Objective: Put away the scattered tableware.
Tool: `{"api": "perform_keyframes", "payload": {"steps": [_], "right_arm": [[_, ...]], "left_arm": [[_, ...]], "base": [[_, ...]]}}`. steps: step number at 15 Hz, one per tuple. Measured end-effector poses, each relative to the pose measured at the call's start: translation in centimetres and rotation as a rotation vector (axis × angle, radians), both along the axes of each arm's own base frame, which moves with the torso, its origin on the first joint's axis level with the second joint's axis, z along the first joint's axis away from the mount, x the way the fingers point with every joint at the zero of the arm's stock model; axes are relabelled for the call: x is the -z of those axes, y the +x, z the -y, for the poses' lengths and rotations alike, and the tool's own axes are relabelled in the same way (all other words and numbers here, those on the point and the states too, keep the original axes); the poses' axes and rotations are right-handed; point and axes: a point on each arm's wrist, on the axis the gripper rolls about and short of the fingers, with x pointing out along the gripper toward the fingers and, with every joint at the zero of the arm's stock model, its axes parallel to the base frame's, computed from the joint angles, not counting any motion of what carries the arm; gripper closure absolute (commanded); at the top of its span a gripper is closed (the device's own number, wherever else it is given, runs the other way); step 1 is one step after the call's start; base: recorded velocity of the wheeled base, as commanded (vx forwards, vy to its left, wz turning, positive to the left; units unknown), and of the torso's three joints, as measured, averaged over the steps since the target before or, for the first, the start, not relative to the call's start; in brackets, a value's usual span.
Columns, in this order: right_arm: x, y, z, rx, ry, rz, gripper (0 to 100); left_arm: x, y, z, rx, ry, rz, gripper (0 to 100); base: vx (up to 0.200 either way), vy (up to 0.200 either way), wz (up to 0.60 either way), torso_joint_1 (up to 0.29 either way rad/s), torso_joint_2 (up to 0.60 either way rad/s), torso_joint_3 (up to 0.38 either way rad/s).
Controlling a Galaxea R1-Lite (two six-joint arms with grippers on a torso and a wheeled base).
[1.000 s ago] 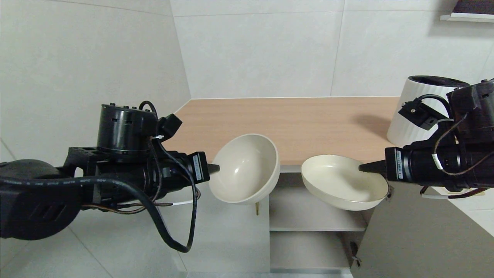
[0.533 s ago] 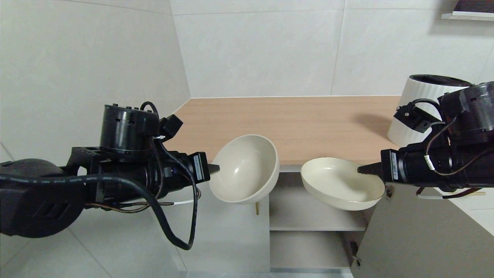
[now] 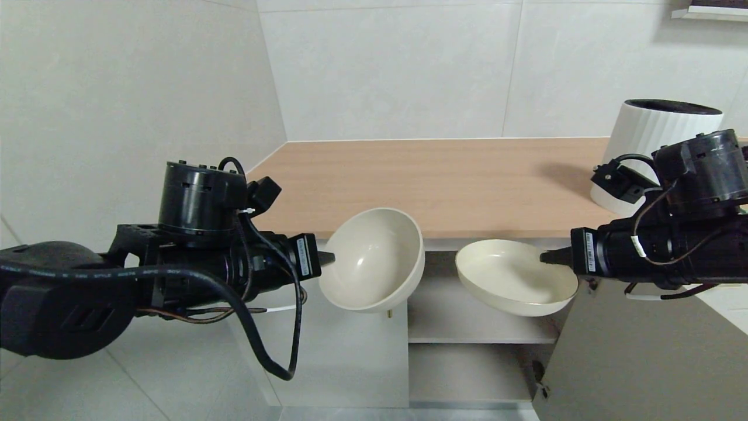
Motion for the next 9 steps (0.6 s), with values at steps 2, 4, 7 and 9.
{"api": "perform_keyframes", "payload": {"steps": [2,4,7,9], "right_arm": [[0.18,0.12,-0.05,-0.001,-0.005,-0.006,100],[0.37,0.26,-0.11,-0.001,-0.007,-0.013,100],[0.61,0.49,-0.20,-0.002,-0.011,-0.020,100],[0.76,0.63,-0.26,-0.002,-0.012,-0.022,100]], "left_arm": [[0.04,0.00,0.00,0.000,0.001,-0.002,100],[0.06,0.02,0.01,0.000,0.001,-0.003,100],[0.05,0.02,0.01,0.000,0.001,-0.002,100],[0.05,0.02,0.01,0.000,0.001,-0.002,100]], "base": [[0.000,0.000,0.00,-0.164,0.46,0.298],[0.000,0.000,0.00,-0.161,0.46,0.303],[0.000,0.000,0.00,-0.137,0.45,0.315],[0.000,0.000,0.00,-0.112,0.45,0.334]]}}
